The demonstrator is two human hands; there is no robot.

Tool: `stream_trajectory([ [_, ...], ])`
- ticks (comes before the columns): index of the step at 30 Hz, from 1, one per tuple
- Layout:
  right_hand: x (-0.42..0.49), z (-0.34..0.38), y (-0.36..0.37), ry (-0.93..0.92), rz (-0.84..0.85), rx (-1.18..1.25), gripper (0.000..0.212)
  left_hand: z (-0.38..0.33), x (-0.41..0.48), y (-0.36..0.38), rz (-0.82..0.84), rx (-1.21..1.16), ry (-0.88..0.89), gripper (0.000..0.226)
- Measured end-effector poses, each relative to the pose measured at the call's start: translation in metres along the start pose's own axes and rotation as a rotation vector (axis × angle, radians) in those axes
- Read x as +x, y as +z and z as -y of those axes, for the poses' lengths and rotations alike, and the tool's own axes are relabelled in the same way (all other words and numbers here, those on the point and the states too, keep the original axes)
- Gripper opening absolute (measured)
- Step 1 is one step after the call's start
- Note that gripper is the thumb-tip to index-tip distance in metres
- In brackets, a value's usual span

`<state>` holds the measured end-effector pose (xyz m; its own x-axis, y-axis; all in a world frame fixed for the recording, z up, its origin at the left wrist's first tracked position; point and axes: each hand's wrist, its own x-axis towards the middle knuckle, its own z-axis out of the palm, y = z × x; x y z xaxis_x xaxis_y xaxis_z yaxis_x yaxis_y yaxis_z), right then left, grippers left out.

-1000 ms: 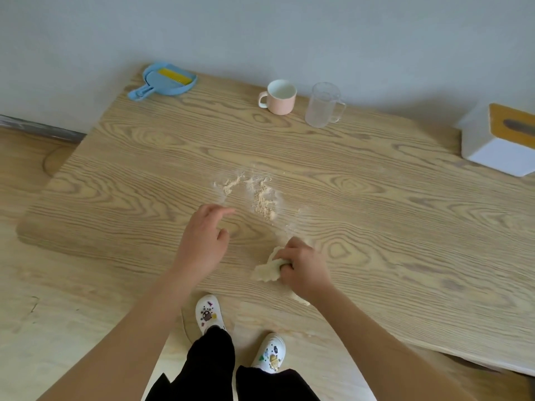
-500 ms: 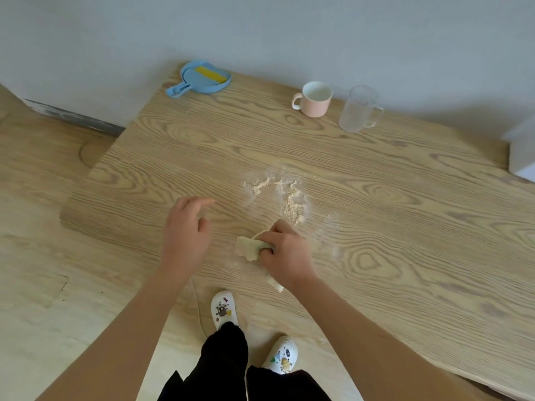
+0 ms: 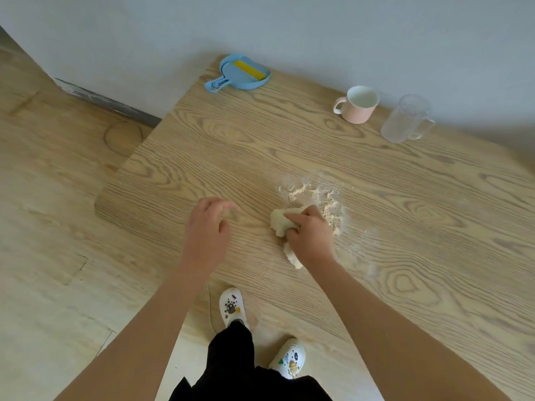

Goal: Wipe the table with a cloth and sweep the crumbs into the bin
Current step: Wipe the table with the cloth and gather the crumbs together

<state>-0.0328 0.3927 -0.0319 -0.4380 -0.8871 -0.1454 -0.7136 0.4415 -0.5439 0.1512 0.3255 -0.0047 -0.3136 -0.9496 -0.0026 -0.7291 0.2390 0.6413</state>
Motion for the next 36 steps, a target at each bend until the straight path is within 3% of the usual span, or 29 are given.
stream_trajectory([
  [3, -0.014, 0.023, 0.009, -0.097, -0.036, 0.071, 0.035, 0.006, 0.007, -0.005, -0.05, -0.019, -0.046, 0.037],
  [9, -0.015, 0.066, 0.054, -0.21, 0.313, -0.12, 0.044, 0.019, 0.031, -0.02, -0.095, -0.016, -0.054, 0.037],
  [16, 0.021, 0.02, 0.012, 0.121, 0.136, -0.051, 0.044, 0.017, 0.054, -0.014, -0.012, -0.052, -0.01, 0.037],
  [21, 0.035, 0.037, -0.001, 0.054, -0.058, 0.059, 0.037, 0.009, 0.073, -0.01, -0.03, -0.067, 0.042, 0.037],
  [29, 0.07, 0.078, 0.038, -0.048, 0.201, 0.106, 0.047, 0.011, 0.109, -0.024, -0.082, -0.04, 0.085, 0.036],
  [36, 0.062, 0.042, -0.015, 0.284, 0.146, 0.16, 0.046, -0.01, 0.134, -0.009, 0.022, -0.12, 0.116, 0.037],
])
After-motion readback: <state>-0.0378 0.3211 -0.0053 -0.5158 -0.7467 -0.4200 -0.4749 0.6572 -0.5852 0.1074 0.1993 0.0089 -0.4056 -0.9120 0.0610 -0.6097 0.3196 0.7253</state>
